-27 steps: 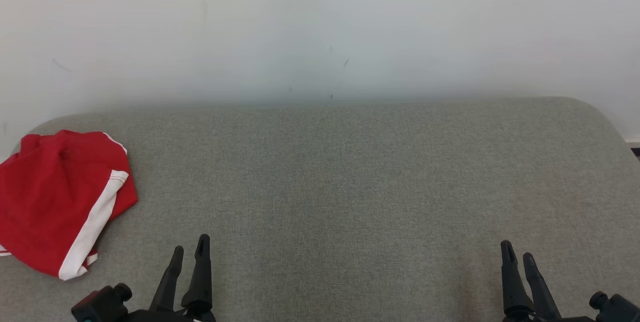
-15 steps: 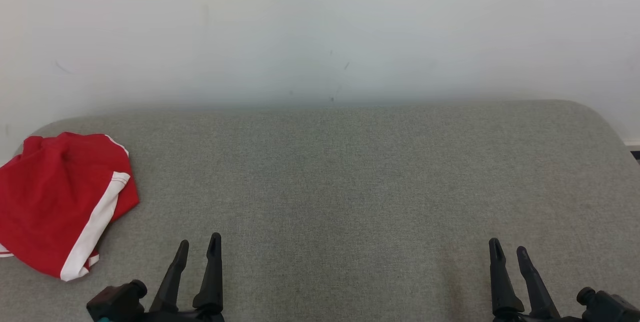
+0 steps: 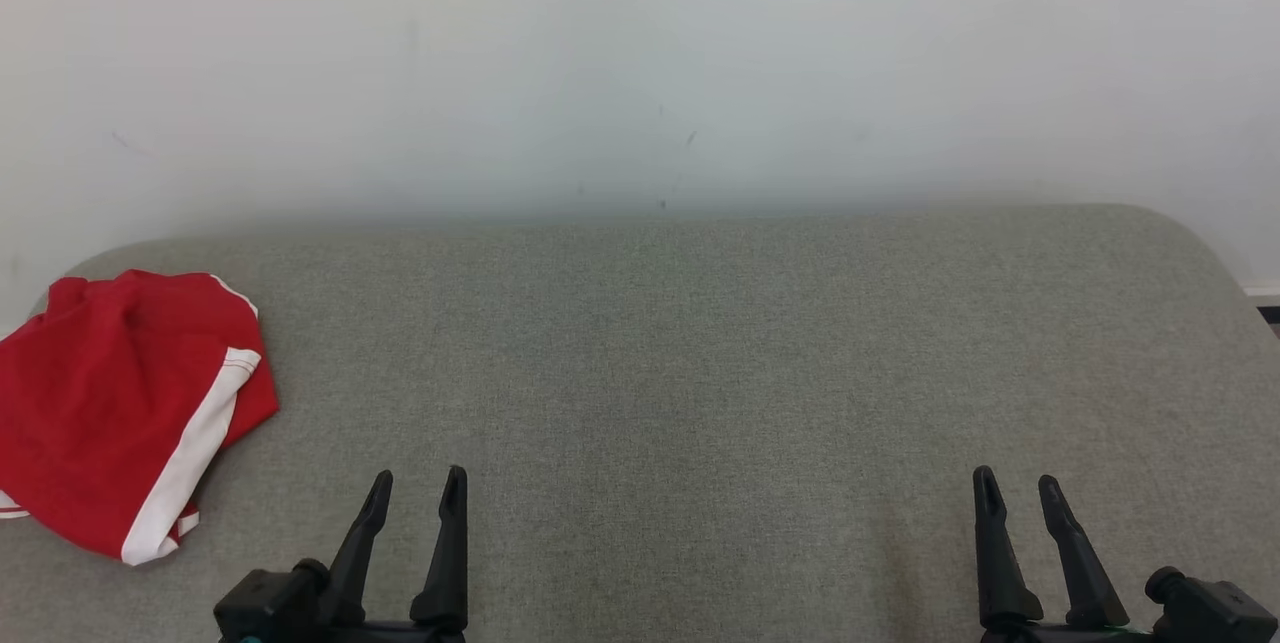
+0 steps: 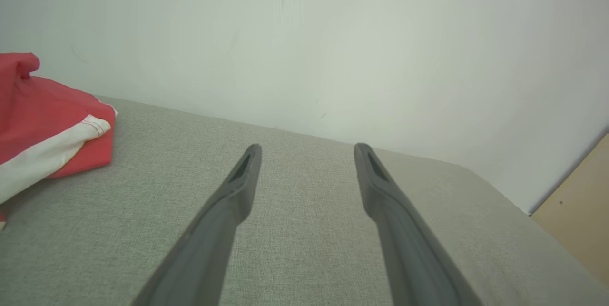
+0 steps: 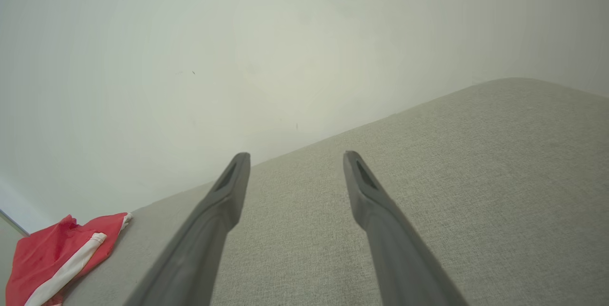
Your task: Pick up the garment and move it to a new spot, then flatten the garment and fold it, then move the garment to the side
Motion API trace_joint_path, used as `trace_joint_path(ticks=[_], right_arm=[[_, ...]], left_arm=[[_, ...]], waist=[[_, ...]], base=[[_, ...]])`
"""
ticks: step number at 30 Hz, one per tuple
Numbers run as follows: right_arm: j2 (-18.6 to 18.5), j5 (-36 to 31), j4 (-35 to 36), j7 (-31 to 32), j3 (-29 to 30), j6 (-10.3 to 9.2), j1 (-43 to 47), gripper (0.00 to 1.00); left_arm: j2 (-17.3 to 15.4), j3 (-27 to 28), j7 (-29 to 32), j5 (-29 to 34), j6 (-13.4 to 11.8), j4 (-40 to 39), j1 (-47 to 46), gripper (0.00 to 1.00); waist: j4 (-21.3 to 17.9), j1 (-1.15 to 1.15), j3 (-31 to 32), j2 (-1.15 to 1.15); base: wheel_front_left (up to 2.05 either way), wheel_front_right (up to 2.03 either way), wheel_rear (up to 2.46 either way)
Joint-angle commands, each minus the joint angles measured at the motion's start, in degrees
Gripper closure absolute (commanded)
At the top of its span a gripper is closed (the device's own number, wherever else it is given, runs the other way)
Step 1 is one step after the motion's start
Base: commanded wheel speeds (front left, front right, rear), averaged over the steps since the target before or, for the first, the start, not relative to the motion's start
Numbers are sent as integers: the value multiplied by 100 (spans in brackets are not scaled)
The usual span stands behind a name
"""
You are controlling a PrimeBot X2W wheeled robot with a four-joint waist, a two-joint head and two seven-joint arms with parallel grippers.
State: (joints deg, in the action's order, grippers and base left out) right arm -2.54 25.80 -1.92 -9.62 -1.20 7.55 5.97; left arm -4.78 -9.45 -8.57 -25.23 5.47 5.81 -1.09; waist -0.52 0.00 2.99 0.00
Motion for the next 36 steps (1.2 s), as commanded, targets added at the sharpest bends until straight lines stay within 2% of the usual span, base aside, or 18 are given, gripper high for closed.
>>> trace_joint_path(ticks=[1,12,21,26,36], right_arm=[[-35,-94,68,-50,-9,-7,33,0],[-36,-660,31,-181,-84,-8,31,0],[-38,-1110,15,-275,-135,-9,69,0],[-40,-1341,12,-326,-204,-9,94,0],[-42,-1812,-52,-425,-269,-10,122,0]], left_arm=[[-43,-42,-63,160,-18,-74,37,0],[-123,-166,-221,809,-187,56,49,0],[-86,-163,-326,1111,-242,203,86,0],[2,-44,-393,1159,-179,304,117,0],[66,25,-516,1656,-86,361,127,0]], waist=[[0,0,6,0],[-11,0,52,0],[-24,0,119,0],[-27,0,149,0],[-33,0,191,0]], base=[[0,0,0],[0,0,0],[0,0,0],[0,0,0],[0,0,0]])
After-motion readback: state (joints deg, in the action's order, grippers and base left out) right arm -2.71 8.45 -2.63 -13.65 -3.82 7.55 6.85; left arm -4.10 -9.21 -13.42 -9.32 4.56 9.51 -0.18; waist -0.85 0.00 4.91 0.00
